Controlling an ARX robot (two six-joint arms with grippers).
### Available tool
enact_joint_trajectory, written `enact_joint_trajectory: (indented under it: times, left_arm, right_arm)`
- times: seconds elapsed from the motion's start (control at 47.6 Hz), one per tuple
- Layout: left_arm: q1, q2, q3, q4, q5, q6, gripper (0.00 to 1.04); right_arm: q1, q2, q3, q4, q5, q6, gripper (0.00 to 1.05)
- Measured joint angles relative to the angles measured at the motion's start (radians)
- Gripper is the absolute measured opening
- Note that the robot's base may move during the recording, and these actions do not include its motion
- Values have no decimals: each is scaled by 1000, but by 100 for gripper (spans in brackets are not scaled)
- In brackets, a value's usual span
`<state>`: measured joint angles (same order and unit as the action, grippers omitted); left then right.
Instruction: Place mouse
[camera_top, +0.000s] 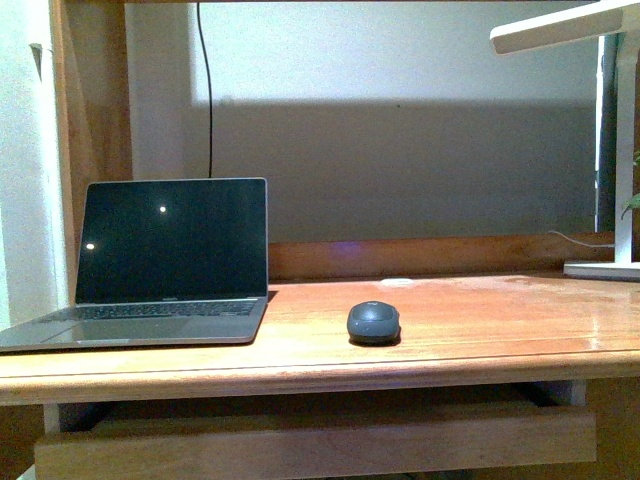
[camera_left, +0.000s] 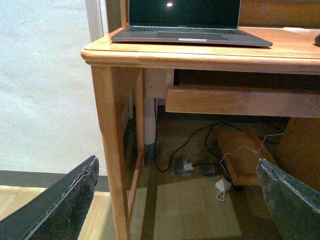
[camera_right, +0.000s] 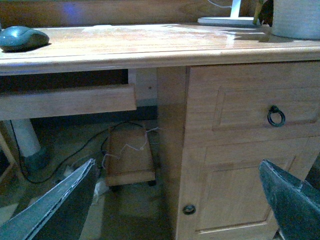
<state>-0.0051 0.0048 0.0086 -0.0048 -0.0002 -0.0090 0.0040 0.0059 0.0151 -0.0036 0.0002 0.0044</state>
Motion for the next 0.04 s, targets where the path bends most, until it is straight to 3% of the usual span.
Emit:
enact_joint_trajectory:
  times: [0.042]
  left_arm:
    - [0,0,0,0,0,0,97]
  right_arm:
    - [0,0,0,0,0,0,97]
